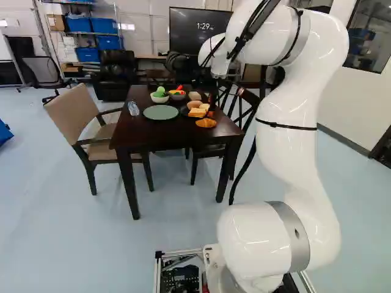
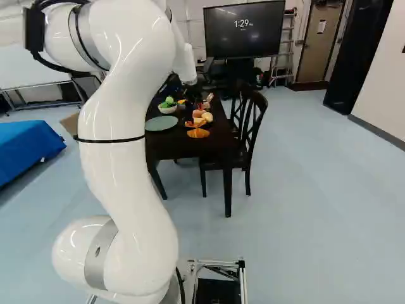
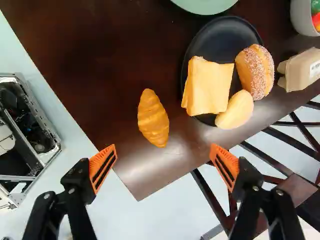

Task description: Move the croissant to the empty plate

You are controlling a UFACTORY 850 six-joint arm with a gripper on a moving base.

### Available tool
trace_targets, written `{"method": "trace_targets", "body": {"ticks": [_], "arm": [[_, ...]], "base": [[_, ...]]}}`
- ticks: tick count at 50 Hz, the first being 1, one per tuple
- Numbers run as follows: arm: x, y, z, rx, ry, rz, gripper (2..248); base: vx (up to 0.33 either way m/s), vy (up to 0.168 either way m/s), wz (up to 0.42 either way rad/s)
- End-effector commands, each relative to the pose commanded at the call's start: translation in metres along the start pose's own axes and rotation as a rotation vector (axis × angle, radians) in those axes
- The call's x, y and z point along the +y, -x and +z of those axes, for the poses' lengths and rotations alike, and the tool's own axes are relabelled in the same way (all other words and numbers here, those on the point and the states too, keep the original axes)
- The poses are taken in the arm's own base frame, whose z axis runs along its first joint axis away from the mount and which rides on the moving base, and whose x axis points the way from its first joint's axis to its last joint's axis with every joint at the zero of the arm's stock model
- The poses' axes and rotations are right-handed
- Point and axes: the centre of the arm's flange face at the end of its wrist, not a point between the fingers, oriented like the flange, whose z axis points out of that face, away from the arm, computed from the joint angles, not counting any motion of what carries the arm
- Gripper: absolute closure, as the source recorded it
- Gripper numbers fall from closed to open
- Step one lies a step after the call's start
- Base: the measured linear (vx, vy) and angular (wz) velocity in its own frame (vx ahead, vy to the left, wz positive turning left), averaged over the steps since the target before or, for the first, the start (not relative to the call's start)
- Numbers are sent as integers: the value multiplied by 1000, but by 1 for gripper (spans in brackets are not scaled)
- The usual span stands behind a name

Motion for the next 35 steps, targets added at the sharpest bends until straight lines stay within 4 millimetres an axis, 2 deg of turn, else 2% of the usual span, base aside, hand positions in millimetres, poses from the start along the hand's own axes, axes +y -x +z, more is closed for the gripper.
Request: {"method": "trace_targets", "body": {"ticks": [9,35], "arm": [[3,-1,7,-5,-24,0,3],[9,-3,49,-23,-119,-1,3]], "base": [[0,0,0],[0,0,0]]}}
